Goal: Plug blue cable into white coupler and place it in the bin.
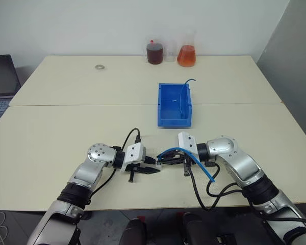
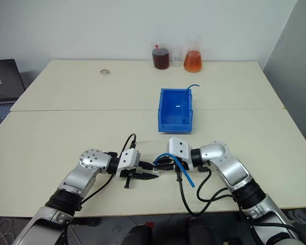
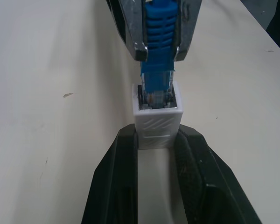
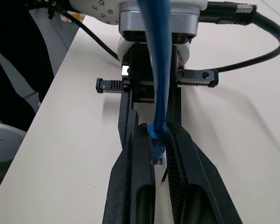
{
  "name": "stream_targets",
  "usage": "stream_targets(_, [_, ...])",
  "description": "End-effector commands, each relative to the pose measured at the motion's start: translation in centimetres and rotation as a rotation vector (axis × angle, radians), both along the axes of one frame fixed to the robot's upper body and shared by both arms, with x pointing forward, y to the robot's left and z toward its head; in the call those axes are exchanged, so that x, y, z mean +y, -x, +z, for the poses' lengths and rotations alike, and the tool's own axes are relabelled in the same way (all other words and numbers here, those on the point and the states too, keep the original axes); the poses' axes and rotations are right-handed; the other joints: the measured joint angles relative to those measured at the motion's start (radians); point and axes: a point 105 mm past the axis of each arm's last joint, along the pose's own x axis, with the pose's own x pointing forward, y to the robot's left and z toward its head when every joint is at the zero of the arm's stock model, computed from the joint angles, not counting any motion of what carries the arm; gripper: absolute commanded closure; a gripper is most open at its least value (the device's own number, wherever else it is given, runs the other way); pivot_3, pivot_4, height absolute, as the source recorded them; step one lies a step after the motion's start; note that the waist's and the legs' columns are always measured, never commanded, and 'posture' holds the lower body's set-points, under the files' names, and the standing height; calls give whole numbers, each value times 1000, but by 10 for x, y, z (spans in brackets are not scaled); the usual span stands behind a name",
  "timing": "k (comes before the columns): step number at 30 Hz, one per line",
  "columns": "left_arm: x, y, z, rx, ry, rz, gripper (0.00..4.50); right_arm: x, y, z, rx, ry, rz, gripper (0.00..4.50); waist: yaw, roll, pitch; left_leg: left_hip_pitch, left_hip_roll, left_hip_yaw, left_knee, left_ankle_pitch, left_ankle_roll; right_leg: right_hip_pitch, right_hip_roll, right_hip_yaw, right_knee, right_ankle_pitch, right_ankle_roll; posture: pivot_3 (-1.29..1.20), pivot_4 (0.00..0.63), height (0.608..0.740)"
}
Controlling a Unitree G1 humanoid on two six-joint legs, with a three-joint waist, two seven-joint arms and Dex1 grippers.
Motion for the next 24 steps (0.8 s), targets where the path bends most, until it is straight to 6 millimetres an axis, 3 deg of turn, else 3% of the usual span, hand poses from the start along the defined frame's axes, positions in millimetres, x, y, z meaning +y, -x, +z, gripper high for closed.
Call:
stream_targets(1, [-3, -2, 6, -19, 19, 0, 3720, 1, 7, -14, 20, 76, 41, 4409, 0, 0, 0, 0, 0, 0, 0, 0, 0, 0, 0, 0, 0, 0, 0, 0, 150, 740])
stream_targets(10, [0, 0, 3, -26, 13, 3, 3720, -6, 13, -38, 179, 145, 21, 4409, 0, 0, -2, 2, 0, 0, 0, 0, 0, 2, 0, 0, 0, 0, 0, 0, 150, 740])
stream_targets(24, [0, 1, 1, -32, 18, 15, 3720, -1, 11, -52, 235, 122, -34, 4409, -1, 0, -9, 5, 0, 1, -1, 0, 0, 3, 0, 1, 0, 0, 0, 0, 150, 740])
